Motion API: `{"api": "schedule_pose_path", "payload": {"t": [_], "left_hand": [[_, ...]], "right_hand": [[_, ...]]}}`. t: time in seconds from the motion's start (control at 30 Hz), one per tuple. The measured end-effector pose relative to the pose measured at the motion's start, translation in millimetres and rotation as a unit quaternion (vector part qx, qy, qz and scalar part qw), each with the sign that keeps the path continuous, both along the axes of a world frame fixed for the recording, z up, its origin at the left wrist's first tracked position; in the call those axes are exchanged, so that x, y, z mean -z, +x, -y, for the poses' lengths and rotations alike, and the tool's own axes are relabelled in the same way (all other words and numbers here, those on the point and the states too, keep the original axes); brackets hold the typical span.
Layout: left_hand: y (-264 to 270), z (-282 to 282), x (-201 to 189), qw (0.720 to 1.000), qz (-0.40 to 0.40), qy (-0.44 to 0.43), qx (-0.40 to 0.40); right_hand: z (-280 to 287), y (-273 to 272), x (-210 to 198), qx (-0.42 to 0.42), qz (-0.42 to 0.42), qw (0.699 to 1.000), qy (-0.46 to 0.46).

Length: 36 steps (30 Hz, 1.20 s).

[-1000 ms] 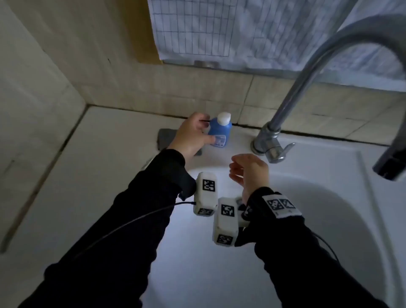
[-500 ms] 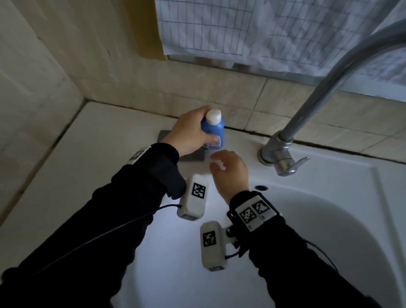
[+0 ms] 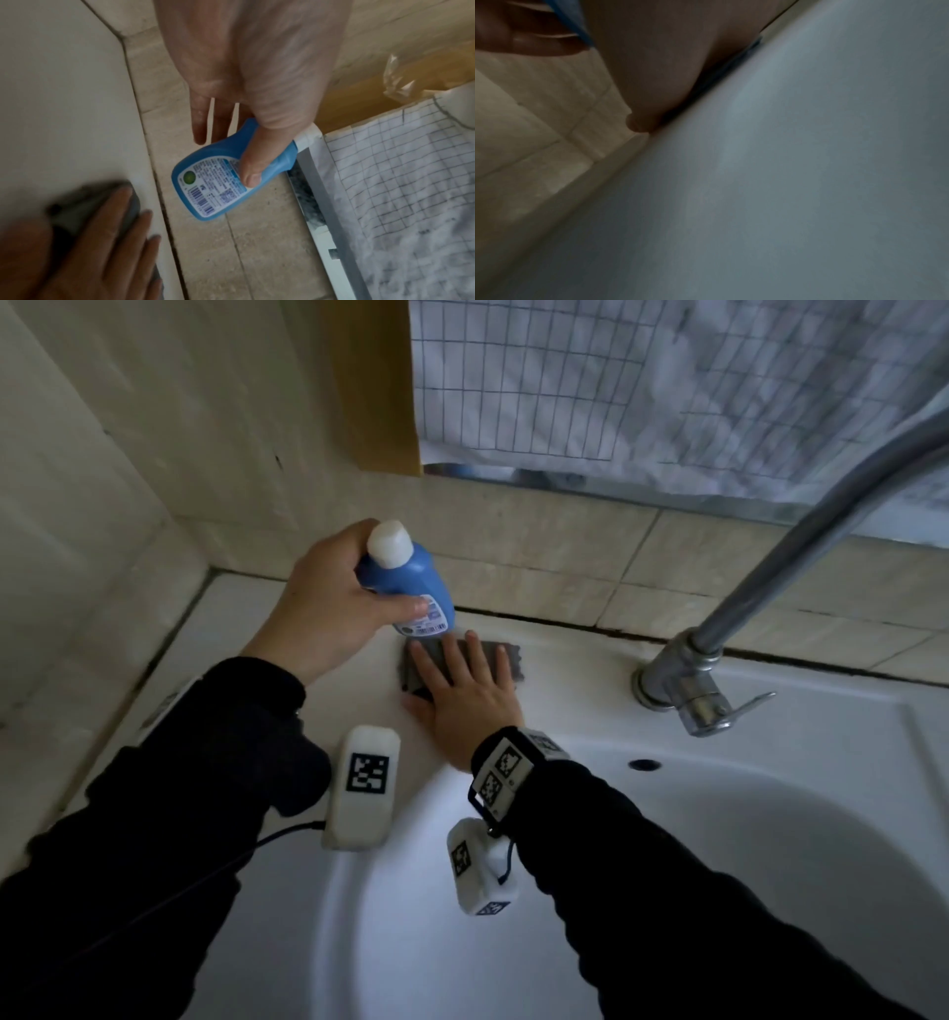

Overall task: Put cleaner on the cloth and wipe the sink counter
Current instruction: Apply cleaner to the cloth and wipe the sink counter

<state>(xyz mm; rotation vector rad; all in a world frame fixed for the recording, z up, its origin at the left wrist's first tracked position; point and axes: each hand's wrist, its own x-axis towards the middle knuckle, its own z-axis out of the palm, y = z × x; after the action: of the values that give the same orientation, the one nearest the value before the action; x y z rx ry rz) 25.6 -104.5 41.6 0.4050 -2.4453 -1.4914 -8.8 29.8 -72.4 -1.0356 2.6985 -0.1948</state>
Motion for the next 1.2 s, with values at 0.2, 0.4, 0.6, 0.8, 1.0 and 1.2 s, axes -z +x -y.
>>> {"api": "schedule_pose_path", "payload": {"t": [0.2,0.4,0.6,0.8,1.0,1.2], "left_hand": [[-1,-8,-5,0.999,-0.037,0.03,0.003],[5,-18,-7,0.998,-0.041,0.044,0.011],[6,-15,-9,0.999,-0.036,0.041,0.001],[0,-21,-7,0.998,-0.035,0.046,-0.008],[1,-26,3,0.998,-0.029,0.059,-0.006],[6,-22,2,0.997,-0.028,0.064,-0.014]], "right_hand": [[-74,-22,5,0.231,-0.019,0.971,-0.05],[-34,-15,0,0.346,-0.019,0.934,-0.084],[5,62,-4,-0.025,-0.021,0.997,-0.073],[-52,18,6,-0.002,-0.043,0.999,-0.017],[-74,-24,1,0.288,-0.024,0.954,-0.082],[-13,-31,-9,0.334,0.042,0.937,-0.092]]}}
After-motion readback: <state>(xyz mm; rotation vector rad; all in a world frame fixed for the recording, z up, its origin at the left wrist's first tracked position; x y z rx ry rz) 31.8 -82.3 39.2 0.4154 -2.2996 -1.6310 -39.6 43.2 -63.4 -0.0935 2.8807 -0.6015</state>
